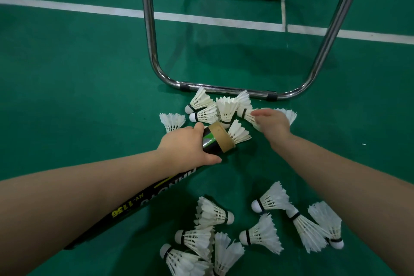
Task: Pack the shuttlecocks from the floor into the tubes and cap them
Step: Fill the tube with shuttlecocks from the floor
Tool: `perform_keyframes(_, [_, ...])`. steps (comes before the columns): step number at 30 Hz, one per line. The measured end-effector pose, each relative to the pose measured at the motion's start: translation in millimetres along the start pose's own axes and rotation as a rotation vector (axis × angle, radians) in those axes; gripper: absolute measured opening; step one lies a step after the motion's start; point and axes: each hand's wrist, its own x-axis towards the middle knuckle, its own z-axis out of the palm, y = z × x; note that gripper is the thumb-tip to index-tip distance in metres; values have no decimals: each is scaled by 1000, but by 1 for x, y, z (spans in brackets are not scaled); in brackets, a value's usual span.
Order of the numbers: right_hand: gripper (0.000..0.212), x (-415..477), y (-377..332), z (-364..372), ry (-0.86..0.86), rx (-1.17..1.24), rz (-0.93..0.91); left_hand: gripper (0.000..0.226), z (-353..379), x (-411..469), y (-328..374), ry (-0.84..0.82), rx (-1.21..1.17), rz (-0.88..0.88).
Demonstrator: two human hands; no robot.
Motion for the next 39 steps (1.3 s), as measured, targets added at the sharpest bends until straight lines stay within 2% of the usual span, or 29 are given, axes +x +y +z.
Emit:
perform_keyframes(2, [18,-7,3,-11,52,29,-83,61,-1,1,-3,8,-12,-4])
perform_keyframes(4, [15,-17,3,-17,25,62,-140,62,-2,1,-6,11,-23,-15])
perform_keyframes(11, [21,-55,-9,-19,-217,74,-252,67,-6,-4,-7,31,-39,-17])
perform_keyframes(18, [24,-79,-24,-15,-427,-75,-399,63,-13,-15,-3,35,-42,-7])
perform_keyframes(22, [44,-89,-35,-7,-585,-20,-255,62,-13,-22,1,49,-25,15])
perform_keyframes(25, [40,-92,-36,0,-732,67,-119,62,-14,-26,2,65,-9,35])
perform_keyframes(27, [42,-91,-32,2,-842,63,-102,62,-14,-28,4,74,8,52])
perform_keyframes(29, [56,-90,-29,1,-971,51,-104,62,-11,-31,4,77,29,75])
perform_keyframes(32, [43,-90,-32,3,-1152,41,-47,63,-6,-33,3,76,60,109])
perform_keyframes(34, [38,-84,-36,7,-1210,-18,-22,63,-6,-33,1,73,59,107])
perform_keyframes(35, [35,-80,-39,10,-1170,-91,-31,62,-7,-31,-1,71,44,95])
perform_keyframes(36, [39,-75,-43,15,-1046,-166,-52,62,-9,-29,-3,72,21,76])
perform_keyframes(37, [44,-68,-48,20,-838,-232,-70,62,-12,-27,-5,73,-3,53])
perform_keyframes(39, [39,-56,-57,26,-380,-273,-163,63,-18,-22,-11,77,-36,17])
